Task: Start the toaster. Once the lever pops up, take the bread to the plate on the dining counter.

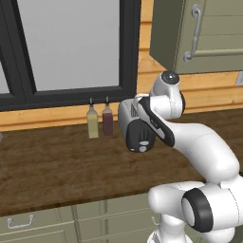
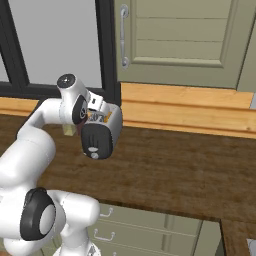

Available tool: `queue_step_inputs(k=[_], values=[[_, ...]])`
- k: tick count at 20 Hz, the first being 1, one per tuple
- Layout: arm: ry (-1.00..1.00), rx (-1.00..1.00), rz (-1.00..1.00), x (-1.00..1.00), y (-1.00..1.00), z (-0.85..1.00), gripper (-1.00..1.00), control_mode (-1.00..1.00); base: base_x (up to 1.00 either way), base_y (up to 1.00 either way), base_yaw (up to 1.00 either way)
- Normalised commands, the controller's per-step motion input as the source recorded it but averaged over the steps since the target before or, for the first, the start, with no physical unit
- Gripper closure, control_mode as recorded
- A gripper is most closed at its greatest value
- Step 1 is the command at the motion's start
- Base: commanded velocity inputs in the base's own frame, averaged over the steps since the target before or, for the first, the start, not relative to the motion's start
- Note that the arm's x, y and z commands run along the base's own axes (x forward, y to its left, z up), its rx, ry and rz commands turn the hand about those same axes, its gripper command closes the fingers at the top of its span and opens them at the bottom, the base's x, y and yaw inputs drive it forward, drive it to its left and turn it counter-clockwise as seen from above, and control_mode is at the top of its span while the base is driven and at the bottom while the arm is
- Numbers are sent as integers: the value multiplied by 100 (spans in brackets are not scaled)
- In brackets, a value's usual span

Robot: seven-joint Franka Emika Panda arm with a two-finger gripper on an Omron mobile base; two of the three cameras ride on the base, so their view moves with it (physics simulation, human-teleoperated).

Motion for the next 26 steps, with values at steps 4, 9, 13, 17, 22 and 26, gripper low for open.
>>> queue_step_inputs(k=[4,9,13,17,22,26], values=[[0,0,0,0,0,0,-100,-100,0,0,0],[0,0,0,0,0,0,-100,-100,0,0,0],[0,0,0,0,0,0,-100,-100,0,0,0],[0,0,0,0,0,0,-100,-100,0,0,0],[0,0,0,0,0,0,-100,-100,0,0,0],[0,0,0,0,0,0,-100,-100,0,0,0]])
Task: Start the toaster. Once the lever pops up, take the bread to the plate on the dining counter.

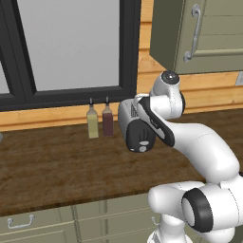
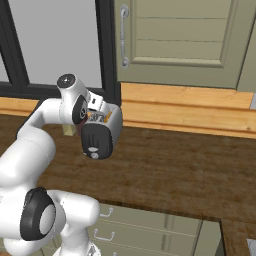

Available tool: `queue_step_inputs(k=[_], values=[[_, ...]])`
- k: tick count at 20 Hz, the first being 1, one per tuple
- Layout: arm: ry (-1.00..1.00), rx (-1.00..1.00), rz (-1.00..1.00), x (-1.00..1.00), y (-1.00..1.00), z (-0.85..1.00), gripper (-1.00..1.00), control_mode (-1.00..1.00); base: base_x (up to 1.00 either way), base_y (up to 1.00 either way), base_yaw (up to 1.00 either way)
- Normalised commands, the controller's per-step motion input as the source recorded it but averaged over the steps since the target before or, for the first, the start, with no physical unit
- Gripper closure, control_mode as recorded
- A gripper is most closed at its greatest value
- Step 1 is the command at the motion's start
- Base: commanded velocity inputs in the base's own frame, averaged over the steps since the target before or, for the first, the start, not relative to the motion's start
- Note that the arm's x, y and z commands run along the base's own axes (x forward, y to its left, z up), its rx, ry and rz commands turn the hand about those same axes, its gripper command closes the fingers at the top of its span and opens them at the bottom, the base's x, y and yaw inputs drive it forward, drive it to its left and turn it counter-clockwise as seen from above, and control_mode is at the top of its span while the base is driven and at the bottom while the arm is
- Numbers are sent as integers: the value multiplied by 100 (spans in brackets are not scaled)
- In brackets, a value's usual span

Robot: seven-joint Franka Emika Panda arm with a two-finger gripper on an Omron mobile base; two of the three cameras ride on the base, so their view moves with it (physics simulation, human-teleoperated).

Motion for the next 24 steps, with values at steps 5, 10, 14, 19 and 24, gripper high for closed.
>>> queue_step_inputs(k=[5,10,14,19,24], values=[[0,0,0,0,0,0,-100,-100,0,0,0],[0,0,0,0,0,0,-100,-100,0,0,0],[0,0,0,0,0,0,-100,-100,0,0,0],[0,0,0,0,0,0,-100,-100,0,0,0],[0,0,0,0,0,0,-100,-100,0,0,0]])
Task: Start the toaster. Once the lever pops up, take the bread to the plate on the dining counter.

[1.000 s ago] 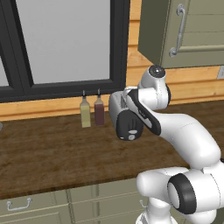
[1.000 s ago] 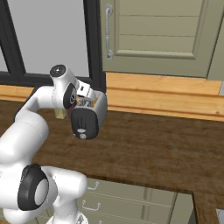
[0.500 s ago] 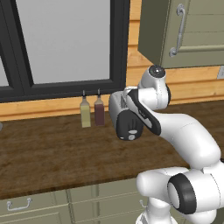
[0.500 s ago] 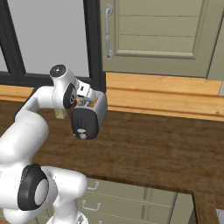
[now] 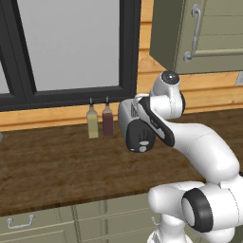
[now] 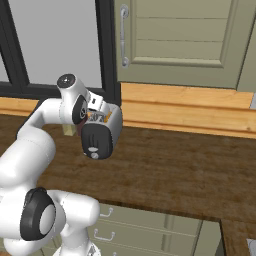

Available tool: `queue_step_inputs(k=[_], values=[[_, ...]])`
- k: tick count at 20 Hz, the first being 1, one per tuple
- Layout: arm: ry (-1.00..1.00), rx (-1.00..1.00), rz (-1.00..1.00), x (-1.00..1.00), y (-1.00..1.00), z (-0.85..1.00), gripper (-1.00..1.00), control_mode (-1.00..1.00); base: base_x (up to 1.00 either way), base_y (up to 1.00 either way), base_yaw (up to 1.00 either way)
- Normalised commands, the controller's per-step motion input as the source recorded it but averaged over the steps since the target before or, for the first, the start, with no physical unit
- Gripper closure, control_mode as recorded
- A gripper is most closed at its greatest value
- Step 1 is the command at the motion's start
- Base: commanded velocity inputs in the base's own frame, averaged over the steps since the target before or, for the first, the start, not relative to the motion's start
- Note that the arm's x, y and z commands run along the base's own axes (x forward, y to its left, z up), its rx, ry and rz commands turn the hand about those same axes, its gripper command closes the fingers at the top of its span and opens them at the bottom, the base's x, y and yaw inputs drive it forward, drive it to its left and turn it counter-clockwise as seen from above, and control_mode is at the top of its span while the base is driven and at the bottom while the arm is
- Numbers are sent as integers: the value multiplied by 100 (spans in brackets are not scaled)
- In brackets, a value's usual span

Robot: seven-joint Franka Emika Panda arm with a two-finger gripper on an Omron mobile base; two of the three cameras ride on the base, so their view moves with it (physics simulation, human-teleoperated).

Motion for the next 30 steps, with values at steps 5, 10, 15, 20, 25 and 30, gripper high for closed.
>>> queue_step_inputs(k=[5,10,15,20,25,30], values=[[0,0,0,0,0,0,-100,-100,0,0,0],[0,0,0,0,0,0,-100,-100,0,0,0],[0,0,0,0,0,0,-100,-100,0,0,0],[0,0,0,0,0,0,-100,-100,0,0,0],[0,0,0,0,0,0,-100,-100,0,0,0],[0,0,0,0,0,0,-100,-100,0,0,0]])
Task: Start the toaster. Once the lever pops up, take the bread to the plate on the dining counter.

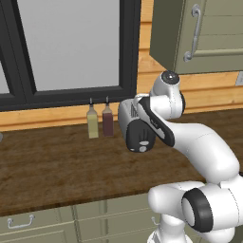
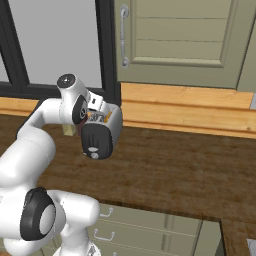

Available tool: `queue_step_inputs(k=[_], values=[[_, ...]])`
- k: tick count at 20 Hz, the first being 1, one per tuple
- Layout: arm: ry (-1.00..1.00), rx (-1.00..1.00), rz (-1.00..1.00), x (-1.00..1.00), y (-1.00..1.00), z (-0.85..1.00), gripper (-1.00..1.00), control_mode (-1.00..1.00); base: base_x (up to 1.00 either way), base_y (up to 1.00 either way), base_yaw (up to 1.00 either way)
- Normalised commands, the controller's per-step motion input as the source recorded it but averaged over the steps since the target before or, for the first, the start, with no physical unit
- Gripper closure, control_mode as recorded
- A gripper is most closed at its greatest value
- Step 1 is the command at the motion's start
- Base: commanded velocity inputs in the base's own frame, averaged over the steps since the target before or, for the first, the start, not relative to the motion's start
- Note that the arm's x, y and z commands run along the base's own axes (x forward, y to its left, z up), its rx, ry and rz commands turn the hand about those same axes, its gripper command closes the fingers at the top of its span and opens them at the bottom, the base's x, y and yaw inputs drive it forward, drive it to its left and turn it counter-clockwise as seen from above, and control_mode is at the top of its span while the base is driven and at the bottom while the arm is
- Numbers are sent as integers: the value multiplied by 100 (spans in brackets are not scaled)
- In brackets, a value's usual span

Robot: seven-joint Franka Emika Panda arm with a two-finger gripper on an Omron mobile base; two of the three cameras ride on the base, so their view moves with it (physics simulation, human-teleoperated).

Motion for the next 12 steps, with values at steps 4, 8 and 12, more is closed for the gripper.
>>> queue_step_inputs(k=[4,8,12], values=[[0,0,0,0,0,0,-100,-100,0,0,0],[0,0,0,0,0,0,-100,-100,0,0,0],[0,0,0,0,0,0,-100,-100,0,0,0]])
